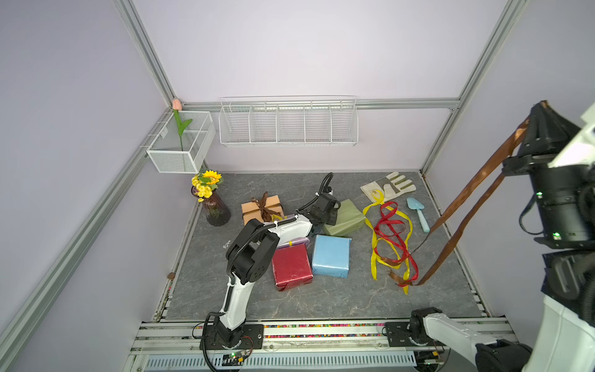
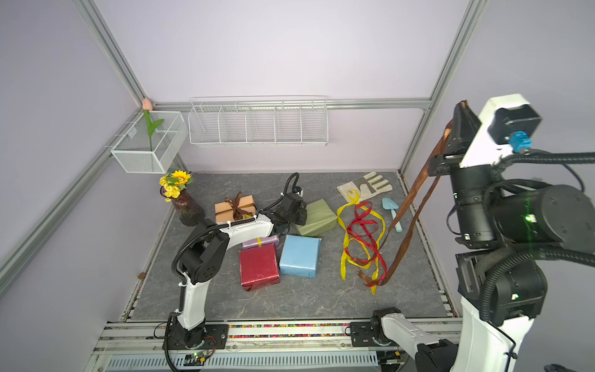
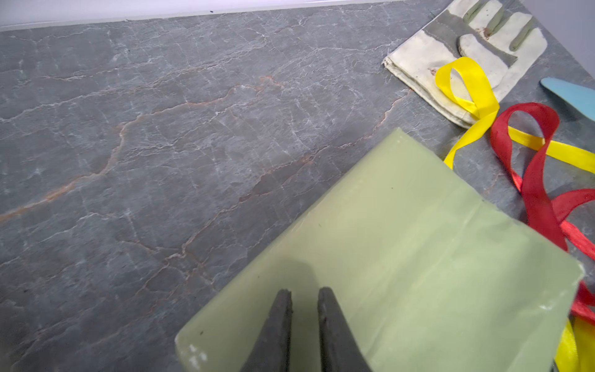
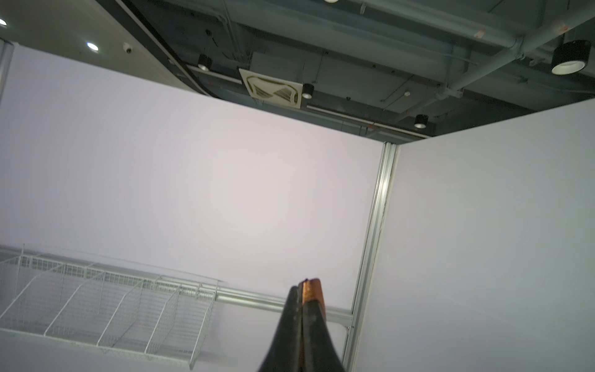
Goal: Untie the ribbon bows on the gift boxes
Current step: Place the ribbon at the center of the board.
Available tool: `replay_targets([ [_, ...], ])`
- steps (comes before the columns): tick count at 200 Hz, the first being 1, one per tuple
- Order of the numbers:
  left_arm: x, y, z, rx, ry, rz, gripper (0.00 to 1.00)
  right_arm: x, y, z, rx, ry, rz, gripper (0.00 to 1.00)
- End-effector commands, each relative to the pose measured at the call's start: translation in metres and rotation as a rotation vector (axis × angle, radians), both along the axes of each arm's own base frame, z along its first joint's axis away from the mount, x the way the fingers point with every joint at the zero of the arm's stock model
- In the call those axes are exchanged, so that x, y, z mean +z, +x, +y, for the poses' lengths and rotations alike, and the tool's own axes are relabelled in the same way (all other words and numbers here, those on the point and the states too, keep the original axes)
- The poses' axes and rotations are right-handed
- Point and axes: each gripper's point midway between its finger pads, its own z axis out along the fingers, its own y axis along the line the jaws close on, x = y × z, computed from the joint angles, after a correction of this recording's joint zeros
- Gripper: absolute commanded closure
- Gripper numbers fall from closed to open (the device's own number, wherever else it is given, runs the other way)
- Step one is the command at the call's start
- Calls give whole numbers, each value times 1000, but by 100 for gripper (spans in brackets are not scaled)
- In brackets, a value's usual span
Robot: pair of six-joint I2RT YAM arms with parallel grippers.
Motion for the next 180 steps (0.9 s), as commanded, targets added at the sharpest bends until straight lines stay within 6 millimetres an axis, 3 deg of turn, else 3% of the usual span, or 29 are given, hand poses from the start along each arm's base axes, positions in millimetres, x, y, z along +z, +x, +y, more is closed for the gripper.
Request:
replay_targets([
  [1,-5,-14,22,17,68,58,80,-38,35,-7,-54,57,93,93],
  [48,70,-27,14,-69,-33,4,76,-155,133,2,-58,118,397,93],
  [69,98,-34,24,-63,-43,-20,72,-213,173,1,-32,180,543,93],
  [92,118,-39,48,2,-18,-52,66,-282,207,-4,0,270,707,93],
  [123,123,-48,80,51,80,-69,44,-382,241,-7,13,350,970,93],
  [146,118,-50,104,85,121,-43,28,-455,253,-2,8,370,1182,93],
  [163,110,-48,124,118,126,-6,26,-497,255,1,4,402,1297,93],
  [180,102,-45,148,175,127,25,26,-526,253,1,-15,419,1379,87],
])
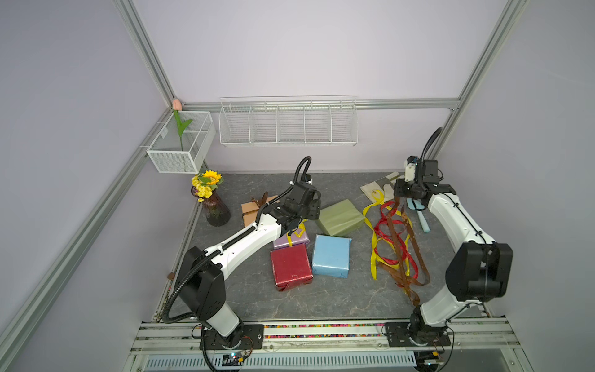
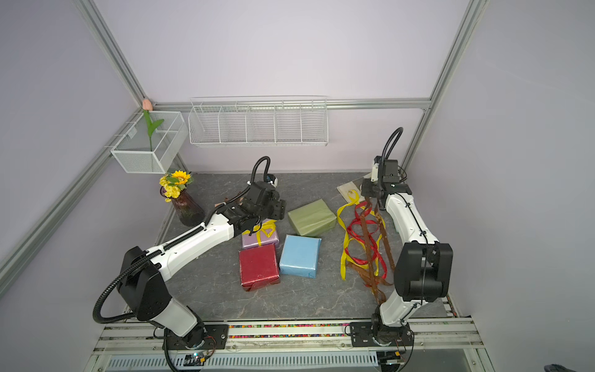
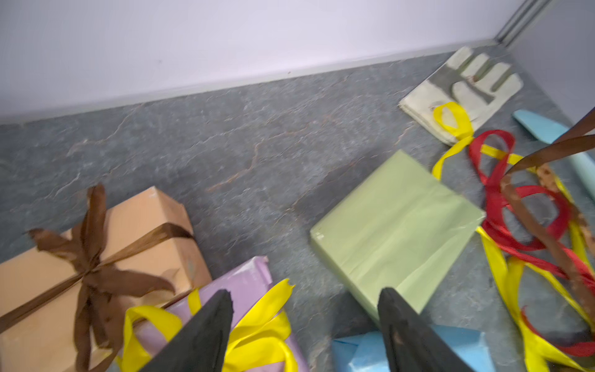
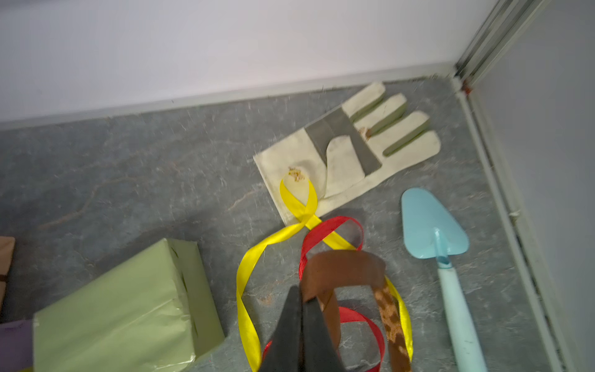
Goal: Untie the ribbon bows on the gift boxes
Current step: Place the ribbon at the center of the board.
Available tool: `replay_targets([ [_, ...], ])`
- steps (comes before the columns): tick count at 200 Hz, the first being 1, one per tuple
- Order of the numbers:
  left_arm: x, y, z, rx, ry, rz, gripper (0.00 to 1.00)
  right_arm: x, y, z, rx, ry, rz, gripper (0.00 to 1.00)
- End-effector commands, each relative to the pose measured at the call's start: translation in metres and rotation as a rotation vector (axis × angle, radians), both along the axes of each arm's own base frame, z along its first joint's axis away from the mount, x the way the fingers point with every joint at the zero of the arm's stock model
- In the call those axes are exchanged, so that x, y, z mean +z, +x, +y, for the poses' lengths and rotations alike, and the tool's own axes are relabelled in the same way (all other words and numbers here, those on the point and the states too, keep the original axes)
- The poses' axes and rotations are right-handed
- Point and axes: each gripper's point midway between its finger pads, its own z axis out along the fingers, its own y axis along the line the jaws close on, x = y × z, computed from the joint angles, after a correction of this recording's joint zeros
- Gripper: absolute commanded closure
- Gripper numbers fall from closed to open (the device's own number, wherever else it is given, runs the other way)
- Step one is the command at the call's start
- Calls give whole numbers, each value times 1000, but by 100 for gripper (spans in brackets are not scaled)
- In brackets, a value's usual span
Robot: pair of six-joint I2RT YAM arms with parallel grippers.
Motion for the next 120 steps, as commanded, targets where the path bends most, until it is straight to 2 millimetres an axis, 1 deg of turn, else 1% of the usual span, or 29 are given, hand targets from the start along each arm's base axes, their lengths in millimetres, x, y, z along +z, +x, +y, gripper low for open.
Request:
replay_targets([
  [1,-16,-3,41,89,47,66,26,-33,-13,7,-6,61,127,87],
  [12,-19,-2,58,129,40,83,26,-48,-16,5,-14,52,176,80],
  [22,-21,-4,72,163,30,96,26,-55,-20,2,-24,32,201,65],
  [29,-23,-5,82,192,25,104,26,-56,-21,1,-26,15,208,54],
  [36,-26,-7,91,215,19,111,26,-54,-23,1,-21,-3,206,46],
  [48,-32,-11,104,255,10,128,26,-46,-25,7,-3,-44,192,36],
  [57,-38,-15,113,282,9,145,26,-35,-26,11,12,-89,174,30],
  [66,-46,-19,120,309,12,167,26,-24,-27,21,37,-131,160,27],
  [74,-52,-23,126,332,15,185,26,-15,-29,31,67,-154,149,25],
  [82,-58,-27,130,348,19,197,27,-8,-32,46,108,-152,138,24],
  [97,-69,-35,133,363,12,221,27,3,-39,81,199,-84,118,24],
  [101,-71,-37,133,363,5,226,27,5,-41,87,217,-55,112,23],
  [103,-72,-38,133,363,2,228,27,5,-44,99,245,-41,110,23],
  [106,-74,-40,133,362,0,233,27,7,-46,109,268,-17,104,23],
  [120,-79,-46,133,360,-26,240,27,10,-57,146,348,98,85,23],
])
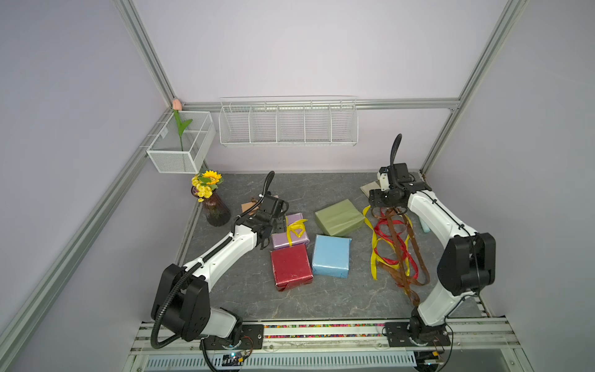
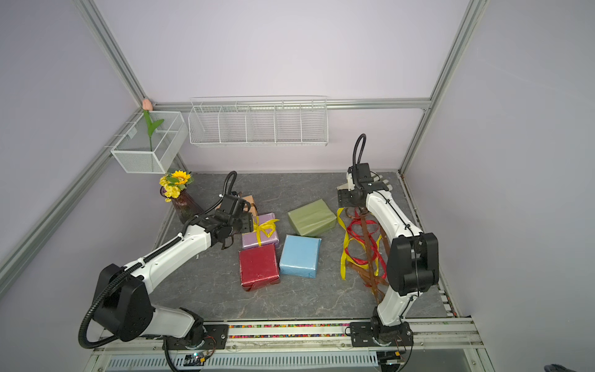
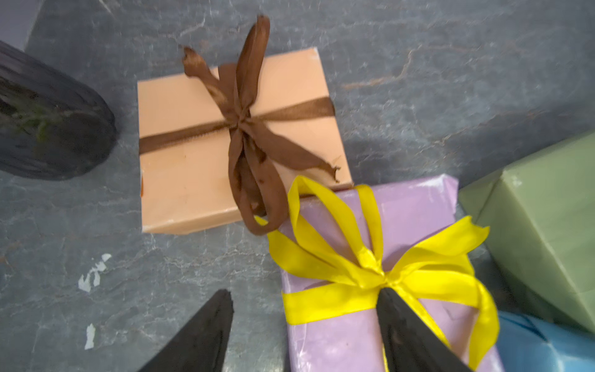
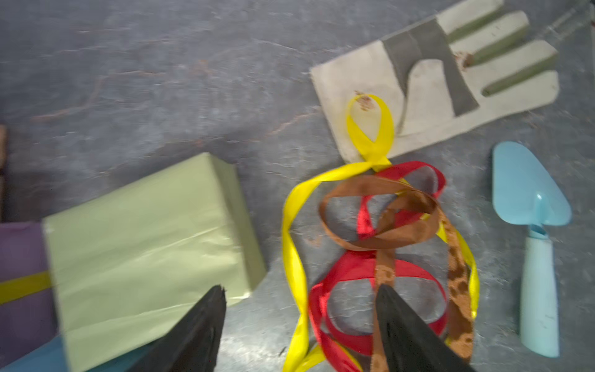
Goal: Untie the ribbon bows on the gift boxes
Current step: Place the ribbon at the center of the board, then untie the ribbon from the gift box.
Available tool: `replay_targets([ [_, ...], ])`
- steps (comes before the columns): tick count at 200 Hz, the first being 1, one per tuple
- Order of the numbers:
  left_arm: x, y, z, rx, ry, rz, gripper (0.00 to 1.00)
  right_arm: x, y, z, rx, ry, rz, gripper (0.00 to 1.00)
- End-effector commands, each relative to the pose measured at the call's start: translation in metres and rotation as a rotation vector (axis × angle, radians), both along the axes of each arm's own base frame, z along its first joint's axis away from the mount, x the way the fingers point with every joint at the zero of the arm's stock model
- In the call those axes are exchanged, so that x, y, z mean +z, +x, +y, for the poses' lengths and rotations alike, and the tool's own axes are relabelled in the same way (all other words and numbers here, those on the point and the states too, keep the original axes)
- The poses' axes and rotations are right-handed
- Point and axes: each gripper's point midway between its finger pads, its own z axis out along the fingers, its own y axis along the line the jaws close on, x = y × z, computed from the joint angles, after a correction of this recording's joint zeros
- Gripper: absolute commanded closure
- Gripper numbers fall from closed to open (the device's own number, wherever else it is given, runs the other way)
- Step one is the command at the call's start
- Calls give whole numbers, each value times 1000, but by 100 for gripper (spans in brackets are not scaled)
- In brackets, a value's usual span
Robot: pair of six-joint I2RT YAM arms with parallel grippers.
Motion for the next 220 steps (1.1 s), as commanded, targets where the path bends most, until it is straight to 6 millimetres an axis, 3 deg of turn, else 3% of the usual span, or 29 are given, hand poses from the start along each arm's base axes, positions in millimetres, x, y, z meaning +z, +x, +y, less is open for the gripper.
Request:
replay_targets([
  [1,-6,-13,5,47,-54,21,28,20,-20,55,132,174,-18,23],
  [20,-9,-18,2,30,-88,13,28,18,-30,100,192,343,-10,26],
  [35,-10,-21,1,14,-101,7,29,12,-34,133,234,446,20,39],
  [45,-12,-23,0,0,-103,10,30,6,-36,149,244,479,45,41],
  [76,-24,-28,-4,-25,-120,32,33,-16,-43,199,279,547,109,40],
  [105,-33,-30,-5,-27,-132,35,35,-29,-50,234,292,636,158,37],
  [164,-44,-28,-3,-1,-134,23,37,-57,-40,274,250,782,248,48],
  [220,-49,-30,1,8,-118,27,38,-77,-34,280,211,768,286,43],
])
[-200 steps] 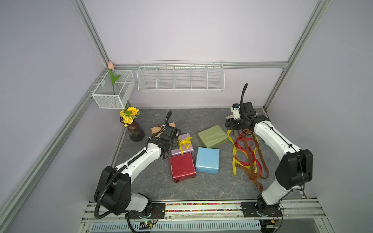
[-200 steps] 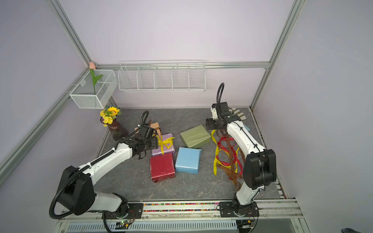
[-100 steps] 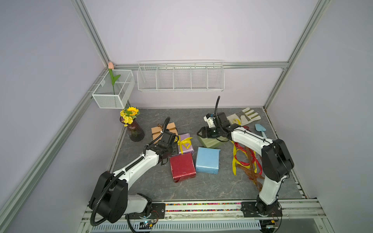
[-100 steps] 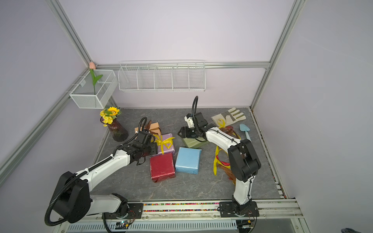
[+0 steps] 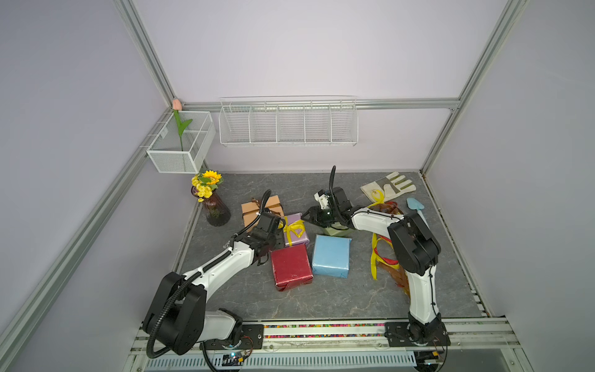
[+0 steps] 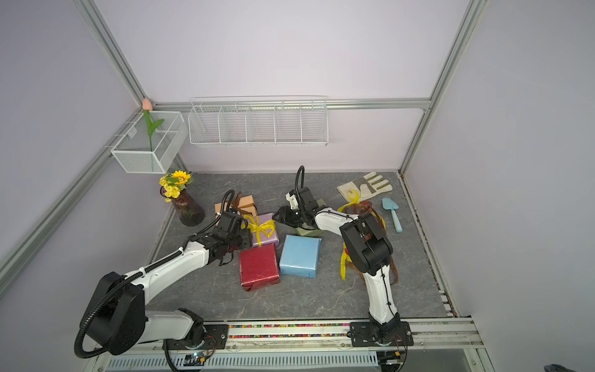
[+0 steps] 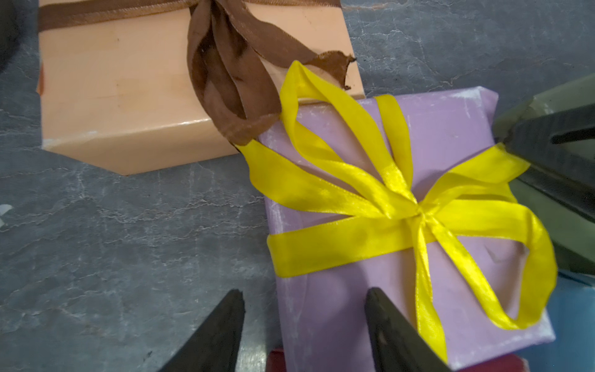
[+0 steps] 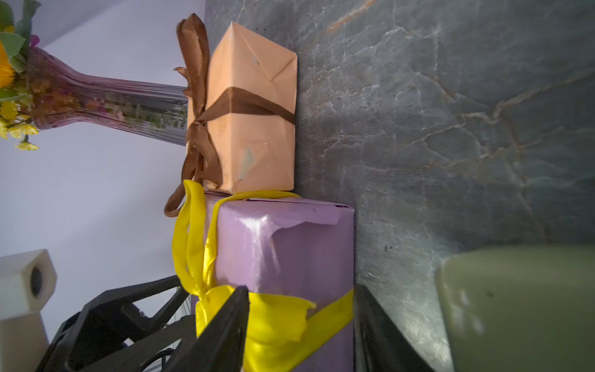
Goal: Untie the ribbon bows on the gift boxes
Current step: Untie the ribbon from the gift box.
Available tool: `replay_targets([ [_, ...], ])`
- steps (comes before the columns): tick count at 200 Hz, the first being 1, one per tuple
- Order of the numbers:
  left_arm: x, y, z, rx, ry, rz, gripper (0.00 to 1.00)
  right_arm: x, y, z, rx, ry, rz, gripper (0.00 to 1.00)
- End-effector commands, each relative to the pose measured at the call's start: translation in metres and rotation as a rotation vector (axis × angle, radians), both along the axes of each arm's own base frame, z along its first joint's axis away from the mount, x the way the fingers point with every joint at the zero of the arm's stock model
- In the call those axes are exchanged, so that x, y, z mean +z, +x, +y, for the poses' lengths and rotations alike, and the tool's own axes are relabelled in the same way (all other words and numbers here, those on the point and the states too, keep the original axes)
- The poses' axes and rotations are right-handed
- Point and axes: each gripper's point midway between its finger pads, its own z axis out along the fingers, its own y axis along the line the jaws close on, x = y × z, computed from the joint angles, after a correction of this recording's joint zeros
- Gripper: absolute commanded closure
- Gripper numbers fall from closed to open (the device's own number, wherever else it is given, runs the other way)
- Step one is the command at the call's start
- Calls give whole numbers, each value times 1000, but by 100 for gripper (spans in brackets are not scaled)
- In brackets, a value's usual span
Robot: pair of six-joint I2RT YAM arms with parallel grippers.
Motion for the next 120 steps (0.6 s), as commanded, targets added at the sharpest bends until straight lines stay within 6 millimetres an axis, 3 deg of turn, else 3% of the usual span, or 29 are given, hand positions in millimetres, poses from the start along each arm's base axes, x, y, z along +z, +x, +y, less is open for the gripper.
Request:
replay_targets([
  [1,-6,0,5,33,3,1,38,16,5,10,-5,37,-20,43],
  [80,-12,1,5,38,7,10,38,21,-4,23,22,112,-1,53],
  [120,-15,1,6,41,9,10,38,25,-9,21,36,106,-11,65],
])
